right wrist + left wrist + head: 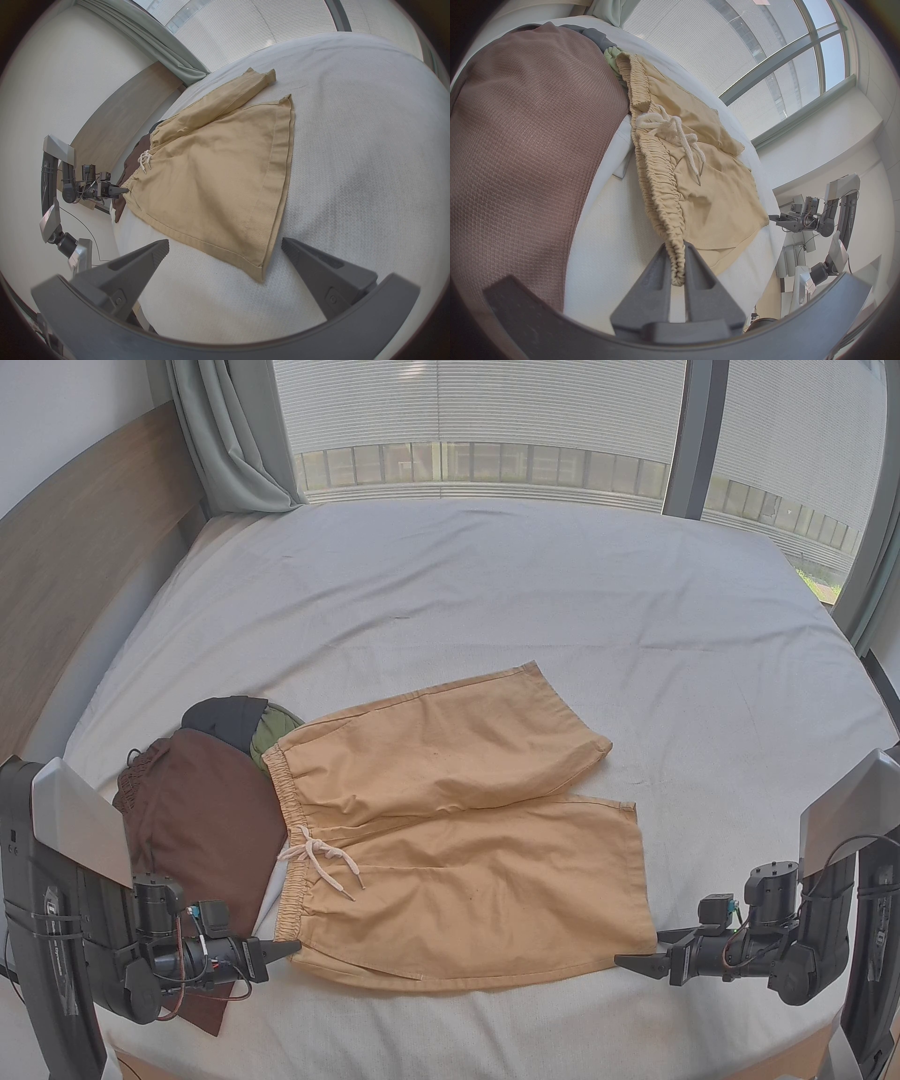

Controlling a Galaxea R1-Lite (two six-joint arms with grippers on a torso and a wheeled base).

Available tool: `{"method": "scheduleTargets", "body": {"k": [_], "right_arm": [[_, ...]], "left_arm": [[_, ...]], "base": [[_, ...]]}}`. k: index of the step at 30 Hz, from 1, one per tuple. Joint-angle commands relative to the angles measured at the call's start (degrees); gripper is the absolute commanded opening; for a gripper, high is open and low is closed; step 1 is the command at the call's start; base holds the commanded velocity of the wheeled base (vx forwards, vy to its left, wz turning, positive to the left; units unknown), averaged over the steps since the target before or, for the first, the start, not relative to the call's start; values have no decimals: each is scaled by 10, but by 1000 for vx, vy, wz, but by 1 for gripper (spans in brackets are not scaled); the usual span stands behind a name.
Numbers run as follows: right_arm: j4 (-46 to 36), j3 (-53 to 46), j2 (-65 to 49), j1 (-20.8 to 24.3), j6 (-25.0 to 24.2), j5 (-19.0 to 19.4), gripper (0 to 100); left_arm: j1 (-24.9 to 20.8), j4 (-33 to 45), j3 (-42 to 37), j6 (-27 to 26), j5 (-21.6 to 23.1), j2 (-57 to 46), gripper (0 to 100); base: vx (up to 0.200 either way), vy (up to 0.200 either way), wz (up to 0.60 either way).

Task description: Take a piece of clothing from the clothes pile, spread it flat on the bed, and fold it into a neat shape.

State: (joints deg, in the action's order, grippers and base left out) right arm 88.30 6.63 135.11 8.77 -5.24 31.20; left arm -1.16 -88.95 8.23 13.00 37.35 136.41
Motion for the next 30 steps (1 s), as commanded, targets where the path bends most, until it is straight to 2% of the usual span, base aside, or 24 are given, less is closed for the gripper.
{"method": "scheduleTargets", "body": {"k": [1,6,7,22,30], "right_arm": [[0,0,6,1,0,0,100],[0,4,9,1,-1,-1,100],[0,2,12,1,0,0,0],[0,2,20,2,0,-1,0],[0,-28,12,3,14,-2,0]], "left_arm": [[0,-1,1,0,0,1,0],[0,-1,1,0,0,1,0],[0,-1,2,0,0,1,0],[4,-1,7,2,1,1,0],[5,-1,-38,-3,11,-8,0]], "base": [[0,0,0],[0,0,0],[0,0,0],[0,0,0],[0,0,0]]}}
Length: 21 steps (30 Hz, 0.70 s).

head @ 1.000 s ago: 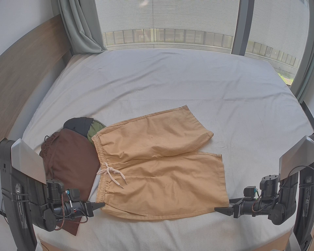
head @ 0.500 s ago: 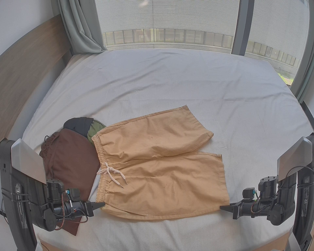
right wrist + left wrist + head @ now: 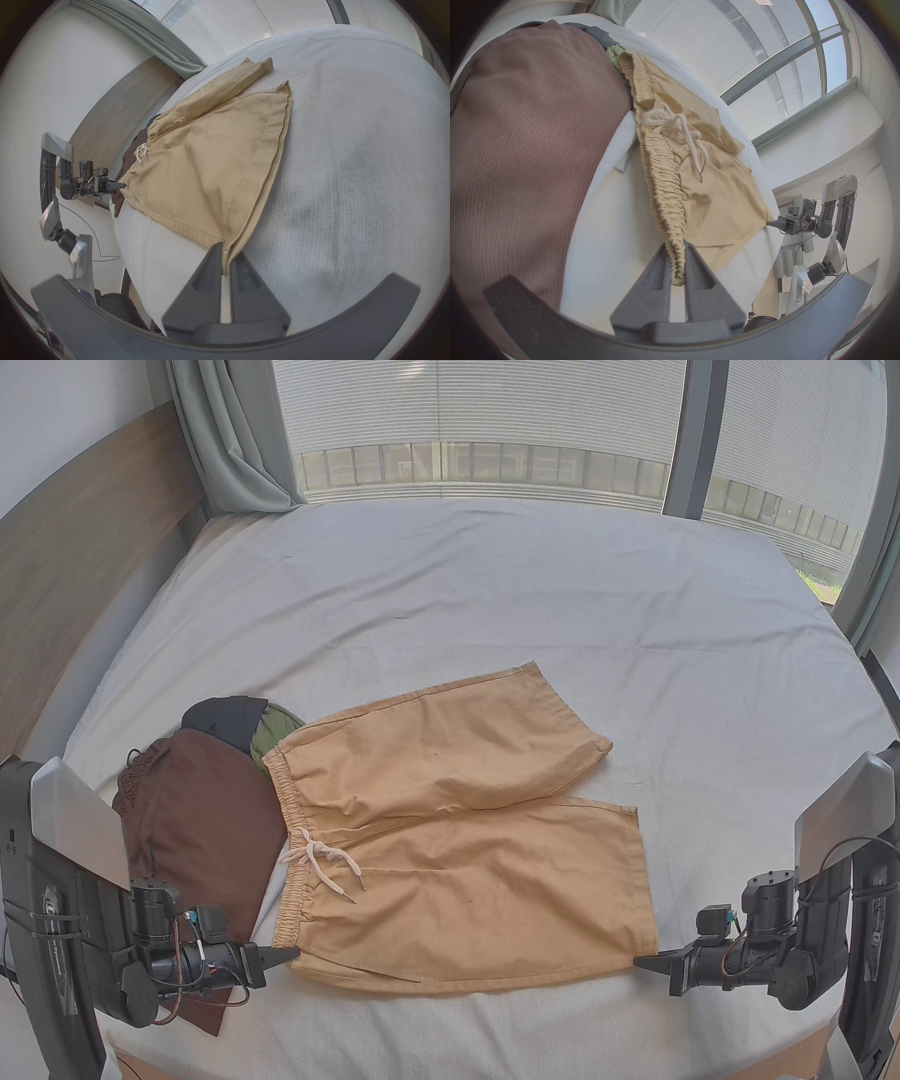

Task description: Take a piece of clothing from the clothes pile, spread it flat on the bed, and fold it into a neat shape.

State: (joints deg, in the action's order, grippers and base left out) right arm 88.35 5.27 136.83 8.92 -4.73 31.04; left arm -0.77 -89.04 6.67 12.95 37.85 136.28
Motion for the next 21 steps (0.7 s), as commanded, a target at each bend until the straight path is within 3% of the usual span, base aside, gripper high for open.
{"method": "scheduleTargets", "body": {"k": [1,10,21], "right_arm": [[0,-16,-5,0,17,0,0],[-1,-39,-4,-5,72,2,0],[-1,-43,-5,-6,81,13,0]], "left_arm": [[1,0,-26,-6,8,-8,0],[9,0,-57,-45,14,-10,0],[18,0,-60,-85,25,-6,0]], "base": [[0,0,0],[0,0,0],[0,0,0]]}}
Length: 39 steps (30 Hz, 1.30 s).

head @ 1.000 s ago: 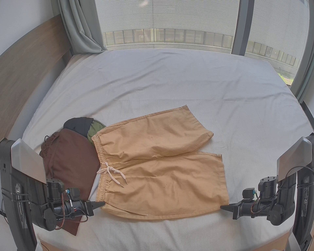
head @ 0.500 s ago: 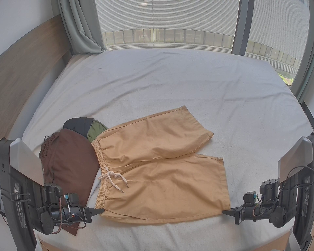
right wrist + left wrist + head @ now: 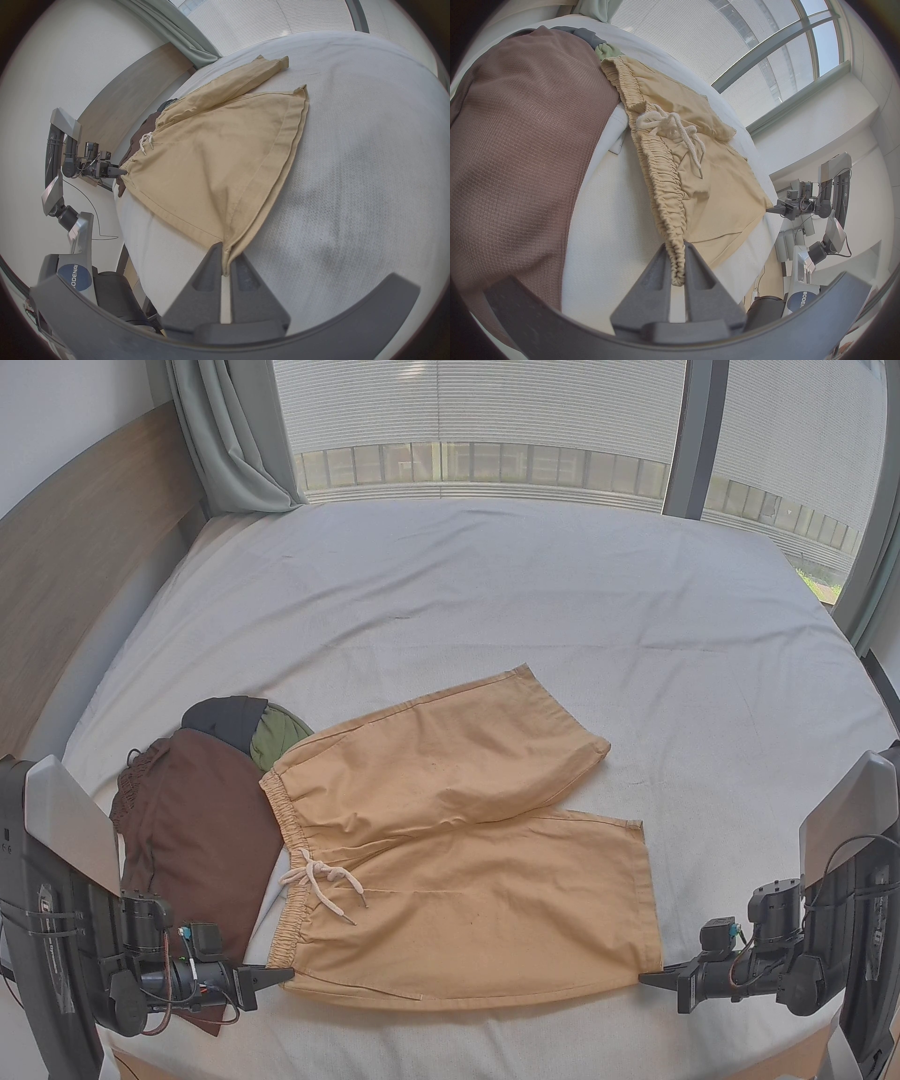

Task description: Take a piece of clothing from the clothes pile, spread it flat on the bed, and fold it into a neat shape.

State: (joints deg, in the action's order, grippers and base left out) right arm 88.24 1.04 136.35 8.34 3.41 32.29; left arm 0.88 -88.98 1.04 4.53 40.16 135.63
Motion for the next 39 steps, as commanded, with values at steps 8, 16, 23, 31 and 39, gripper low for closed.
{"method": "scheduleTargets", "body": {"k": [8,16,23,31,39], "right_arm": [[1,20,-35,0,-7,42,0],[1,46,-86,6,-61,56,0],[1,68,-123,6,-103,56,0],[1,81,-139,5,-123,56,0],[1,83,-141,5,-123,56,0]], "left_arm": [[-4,-1,11,5,17,-27,0],[-15,-1,40,39,18,-65,0],[-21,-1,70,62,17,-74,0],[-20,-1,91,91,17,-76,0],[-20,-1,93,92,17,-80,0]], "base": [[0,0,0],[0,0,0],[0,0,0],[0,0,0],[0,0,0]]}}
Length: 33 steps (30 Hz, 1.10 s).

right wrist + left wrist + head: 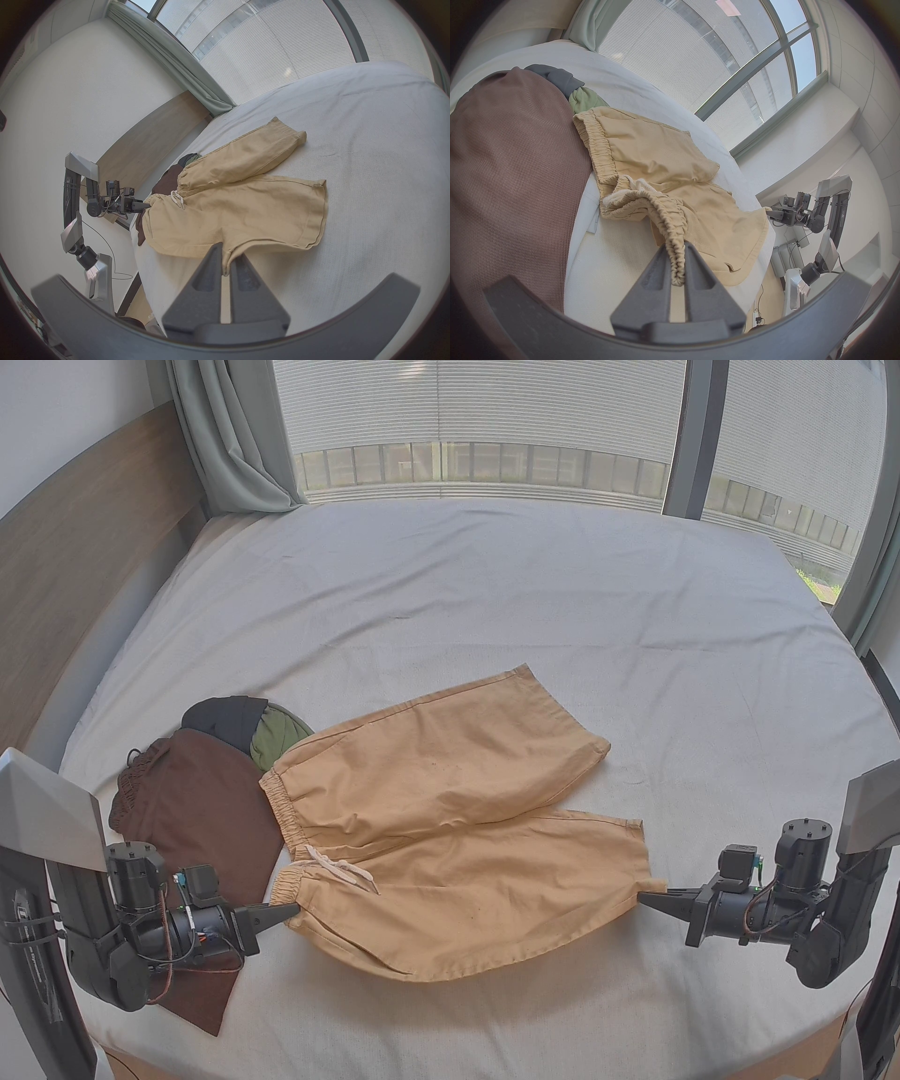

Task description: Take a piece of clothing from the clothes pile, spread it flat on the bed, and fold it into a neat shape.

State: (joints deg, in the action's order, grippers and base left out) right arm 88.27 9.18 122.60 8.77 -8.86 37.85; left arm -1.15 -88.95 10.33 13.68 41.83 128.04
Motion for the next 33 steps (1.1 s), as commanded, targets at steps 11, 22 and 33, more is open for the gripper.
{"method": "scheduleTargets", "body": {"k": [11,22,33], "right_arm": [[0,8,-52,3,-41,0,0],[0,15,-74,3,-48,-1,0],[0,39,-87,3,-67,-1,0]], "left_arm": [[-11,-2,3,84,0,-54,0],[-8,-1,21,87,-6,-49,0],[-3,-2,39,106,-8,-53,0]], "base": [[0,0,0],[0,0,0],[0,0,0]]}}
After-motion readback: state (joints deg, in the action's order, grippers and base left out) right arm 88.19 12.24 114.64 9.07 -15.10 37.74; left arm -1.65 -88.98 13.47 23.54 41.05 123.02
